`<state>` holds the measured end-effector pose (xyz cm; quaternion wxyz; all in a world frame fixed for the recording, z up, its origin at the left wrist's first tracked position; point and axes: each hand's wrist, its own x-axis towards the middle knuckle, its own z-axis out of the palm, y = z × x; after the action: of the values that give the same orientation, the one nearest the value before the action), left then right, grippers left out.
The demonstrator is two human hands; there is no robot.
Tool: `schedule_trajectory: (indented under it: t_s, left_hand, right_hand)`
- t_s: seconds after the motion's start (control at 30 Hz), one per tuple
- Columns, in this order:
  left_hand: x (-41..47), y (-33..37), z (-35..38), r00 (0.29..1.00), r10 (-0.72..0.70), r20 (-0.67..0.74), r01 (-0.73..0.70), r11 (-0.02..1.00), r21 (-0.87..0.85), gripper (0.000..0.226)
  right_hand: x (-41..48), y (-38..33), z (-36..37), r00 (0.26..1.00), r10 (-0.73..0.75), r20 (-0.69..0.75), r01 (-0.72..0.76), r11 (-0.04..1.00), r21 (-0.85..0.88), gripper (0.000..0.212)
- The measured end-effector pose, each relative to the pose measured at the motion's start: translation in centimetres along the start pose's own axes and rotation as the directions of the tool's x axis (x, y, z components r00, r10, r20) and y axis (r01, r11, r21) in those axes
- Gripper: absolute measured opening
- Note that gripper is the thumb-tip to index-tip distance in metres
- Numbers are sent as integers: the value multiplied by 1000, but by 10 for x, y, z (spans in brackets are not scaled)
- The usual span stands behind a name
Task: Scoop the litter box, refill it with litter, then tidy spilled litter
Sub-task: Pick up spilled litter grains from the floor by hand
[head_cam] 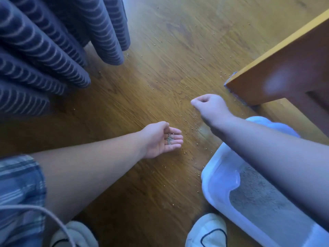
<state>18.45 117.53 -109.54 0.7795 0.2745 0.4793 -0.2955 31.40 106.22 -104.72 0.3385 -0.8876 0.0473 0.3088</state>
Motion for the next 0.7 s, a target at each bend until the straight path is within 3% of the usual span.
schedule_trajectory:
  t_s: [0.07,0.17,0.3,0.4,0.47,0.7]
  left_hand:
    - [3,-4,8,999,-17,44,17,1000,14,42]
    - [4,-8,17,992,-51,112,47,998,38,34]
    - [7,-5,20,999,-3,52,-1,996,87,40]
    - [6,-5,15,999,30,-22,-26,988,149,38]
    - [4,-7,9,999,23,-47,-14,986,169,38]
    - [-5,-13,-9,998,31,-54,-21,987,162,40]
  right_hand:
    - [-27,9,5,953,-163,257,214,959,-186,10]
    - [-38,24,3,874,-184,451,366,859,-359,15]
    - [-24,37,-19,937,-184,298,331,743,-581,25]
    - [-11,44,-19,943,14,333,298,409,-862,32]
    - [-9,45,-10,927,154,343,295,265,-918,45]
    - [8,43,11,940,244,240,176,256,-951,67]
